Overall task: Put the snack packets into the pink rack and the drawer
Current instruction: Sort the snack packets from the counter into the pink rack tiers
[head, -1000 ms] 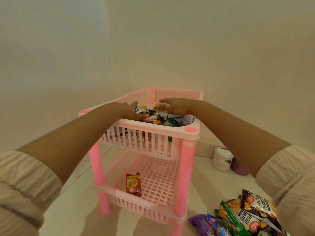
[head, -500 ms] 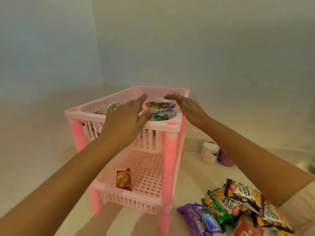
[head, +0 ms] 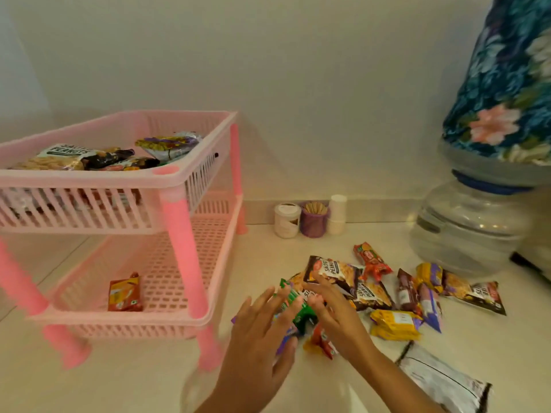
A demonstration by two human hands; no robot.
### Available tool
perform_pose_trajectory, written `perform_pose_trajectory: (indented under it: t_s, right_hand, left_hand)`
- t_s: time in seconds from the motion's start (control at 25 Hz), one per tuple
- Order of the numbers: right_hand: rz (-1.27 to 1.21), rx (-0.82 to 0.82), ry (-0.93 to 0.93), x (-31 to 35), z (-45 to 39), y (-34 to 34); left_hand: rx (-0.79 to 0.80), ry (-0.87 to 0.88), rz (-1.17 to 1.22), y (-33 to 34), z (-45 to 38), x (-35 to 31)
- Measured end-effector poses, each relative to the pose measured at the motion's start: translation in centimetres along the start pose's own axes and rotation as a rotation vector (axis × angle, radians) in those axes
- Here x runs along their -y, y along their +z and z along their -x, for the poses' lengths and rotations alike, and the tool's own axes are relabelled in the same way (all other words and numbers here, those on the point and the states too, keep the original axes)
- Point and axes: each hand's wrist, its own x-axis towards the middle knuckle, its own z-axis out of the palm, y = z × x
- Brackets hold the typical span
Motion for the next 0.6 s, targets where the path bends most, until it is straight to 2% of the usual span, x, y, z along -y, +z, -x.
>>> perform_pose_trajectory:
  t_s: [0.16,0.32,0.48,0.6]
  right_hand:
    - [0.167,-0.030,0.146,-5.8,5.6,-2.4]
    - [0.153,-0.049,0.249,-8.0,9.0,-2.2]
    - [0.203,0.040,0.256,-8.6,9.2,0.4]
    - [0.221,0.035,0.249,-8.9,8.0,1.3]
  left_hand:
    - [0.163,-0.167,0.066,5.7,3.4,0.7]
    - [0.314,-0.330,-0.023,8.8,5.6,1.9]
    - [0.352,-0.438,-0.094,9.9,5.9,3.4]
    - [0.339,-0.525,-0.084,10.1,5.6,4.0]
